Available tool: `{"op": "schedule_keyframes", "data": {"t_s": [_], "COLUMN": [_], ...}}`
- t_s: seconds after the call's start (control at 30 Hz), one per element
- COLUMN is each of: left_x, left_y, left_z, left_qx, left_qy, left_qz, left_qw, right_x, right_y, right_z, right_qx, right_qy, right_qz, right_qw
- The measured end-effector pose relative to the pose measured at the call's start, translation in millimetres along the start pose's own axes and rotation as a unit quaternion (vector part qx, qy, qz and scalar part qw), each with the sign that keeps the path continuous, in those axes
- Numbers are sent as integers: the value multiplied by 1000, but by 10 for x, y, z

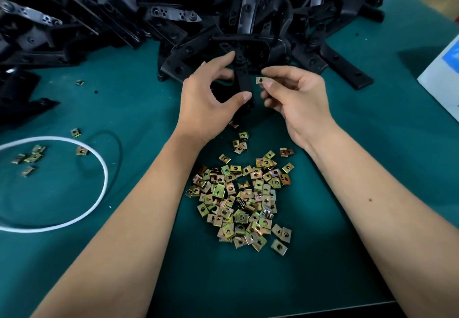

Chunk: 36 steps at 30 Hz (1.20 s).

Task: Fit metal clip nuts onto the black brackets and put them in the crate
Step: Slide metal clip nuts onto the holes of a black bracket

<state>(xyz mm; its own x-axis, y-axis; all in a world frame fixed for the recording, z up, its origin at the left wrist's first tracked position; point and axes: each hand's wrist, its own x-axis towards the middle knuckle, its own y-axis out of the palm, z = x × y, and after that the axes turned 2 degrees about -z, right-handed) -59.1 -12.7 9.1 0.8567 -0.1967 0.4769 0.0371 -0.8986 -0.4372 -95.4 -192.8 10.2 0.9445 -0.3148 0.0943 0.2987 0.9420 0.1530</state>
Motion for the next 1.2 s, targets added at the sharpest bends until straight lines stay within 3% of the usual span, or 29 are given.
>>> {"op": "schedule_keyframes", "data": {"t_s": [0.3,1.2], "left_x": [4,2], "left_y": [13,-9], "left_z": [-7,-109], "left_qx": [28,47], "left_qy": [52,64], "left_qz": [27,41], "left_qw": [998,996], "right_x": [4,17], "right_y": [14,-21], "right_z": [5,63], "right_qx": [-2,25], "right_qy": [-23,1], "right_qz": [-24,-9], "right_qw": [999,1000]}}
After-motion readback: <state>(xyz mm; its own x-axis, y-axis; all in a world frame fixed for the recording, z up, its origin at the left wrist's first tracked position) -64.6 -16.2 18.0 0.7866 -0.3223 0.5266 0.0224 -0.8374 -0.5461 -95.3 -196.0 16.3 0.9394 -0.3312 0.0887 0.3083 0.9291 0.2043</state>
